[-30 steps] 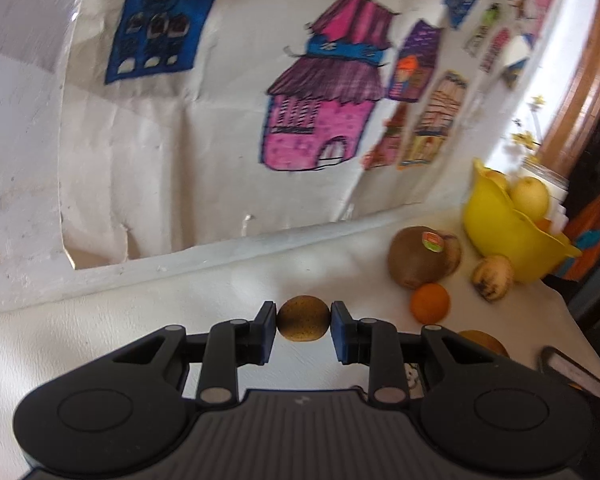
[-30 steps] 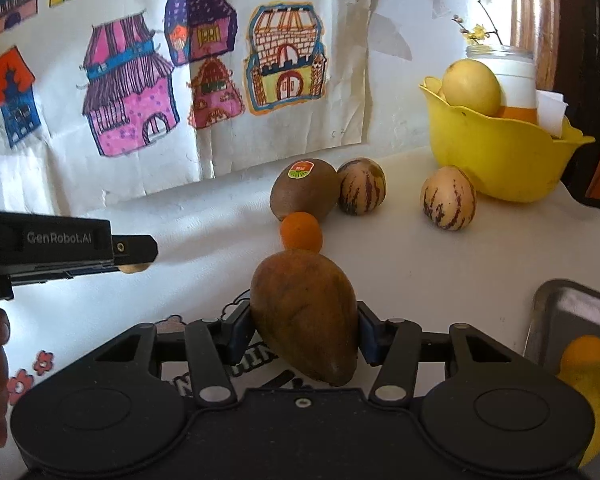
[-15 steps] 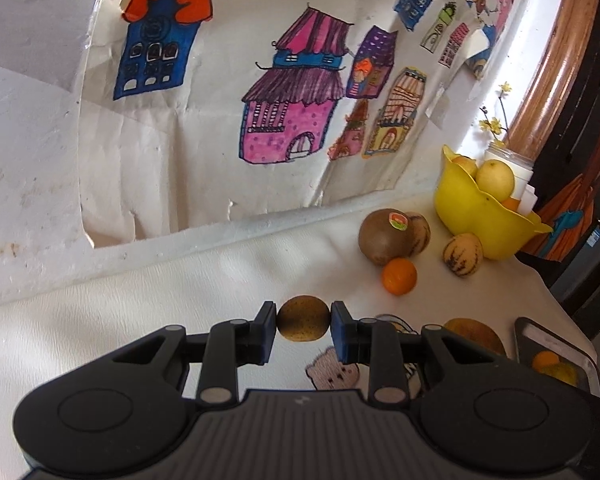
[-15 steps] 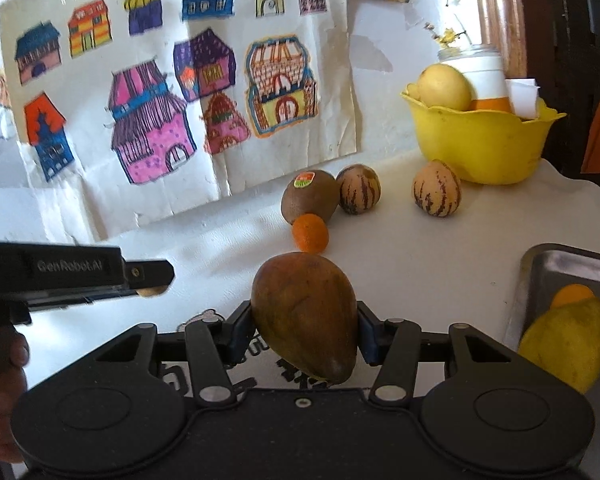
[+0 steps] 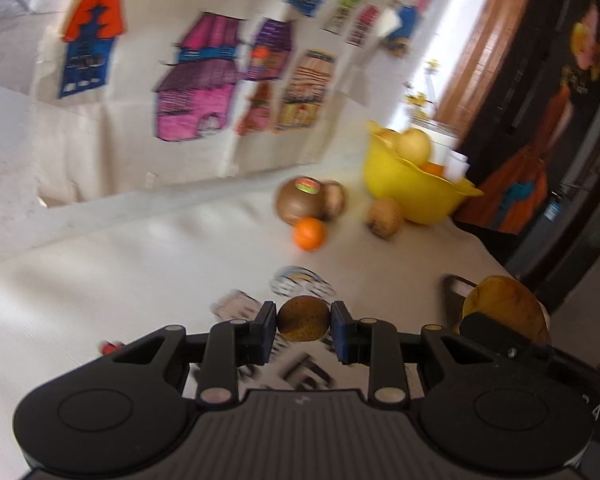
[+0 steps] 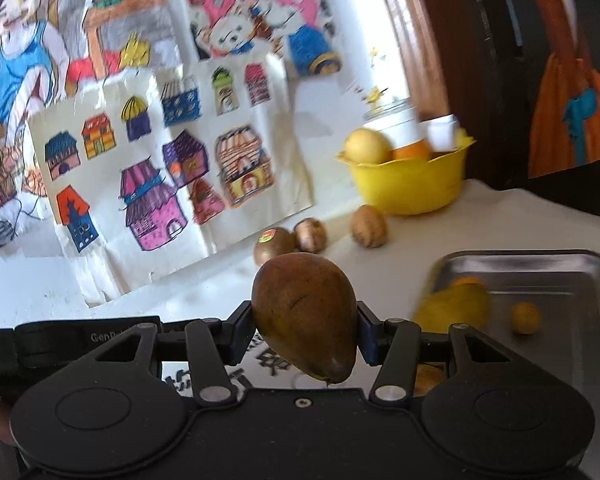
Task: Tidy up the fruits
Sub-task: 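Carry the brown oval fruit in the right tool to the tray while the left tool carries the small fruit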
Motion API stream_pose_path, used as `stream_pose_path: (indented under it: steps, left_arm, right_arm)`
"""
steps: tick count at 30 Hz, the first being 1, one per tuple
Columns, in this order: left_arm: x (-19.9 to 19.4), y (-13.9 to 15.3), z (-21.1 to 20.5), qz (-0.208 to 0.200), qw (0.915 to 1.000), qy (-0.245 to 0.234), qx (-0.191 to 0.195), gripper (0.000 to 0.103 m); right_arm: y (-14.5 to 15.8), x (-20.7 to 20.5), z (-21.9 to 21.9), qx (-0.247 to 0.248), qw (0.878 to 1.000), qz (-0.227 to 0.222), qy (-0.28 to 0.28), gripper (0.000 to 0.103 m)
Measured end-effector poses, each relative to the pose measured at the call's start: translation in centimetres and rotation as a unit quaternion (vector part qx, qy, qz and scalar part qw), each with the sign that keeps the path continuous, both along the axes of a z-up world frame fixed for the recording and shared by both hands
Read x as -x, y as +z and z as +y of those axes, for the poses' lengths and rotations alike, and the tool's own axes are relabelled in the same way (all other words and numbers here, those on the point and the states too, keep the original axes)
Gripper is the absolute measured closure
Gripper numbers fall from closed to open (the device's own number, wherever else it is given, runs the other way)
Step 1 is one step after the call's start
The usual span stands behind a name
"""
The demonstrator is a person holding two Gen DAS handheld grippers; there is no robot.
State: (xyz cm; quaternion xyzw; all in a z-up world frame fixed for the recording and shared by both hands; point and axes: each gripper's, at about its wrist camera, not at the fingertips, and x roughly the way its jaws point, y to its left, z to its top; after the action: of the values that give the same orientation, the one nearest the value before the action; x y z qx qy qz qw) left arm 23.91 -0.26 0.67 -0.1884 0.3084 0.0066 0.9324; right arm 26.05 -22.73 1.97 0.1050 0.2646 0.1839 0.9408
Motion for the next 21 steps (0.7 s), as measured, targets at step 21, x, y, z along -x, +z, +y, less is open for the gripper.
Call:
stream_pose_path:
  steps: [21]
  left_arm:
    - [4.2,-0.4,-12.0,0.001,0.9877,-0.152,-0.038,0.071]
  right_arm:
    - [-1.2,3.7,-10.4,0.038,0.995,0.025,-0.089,0.049]
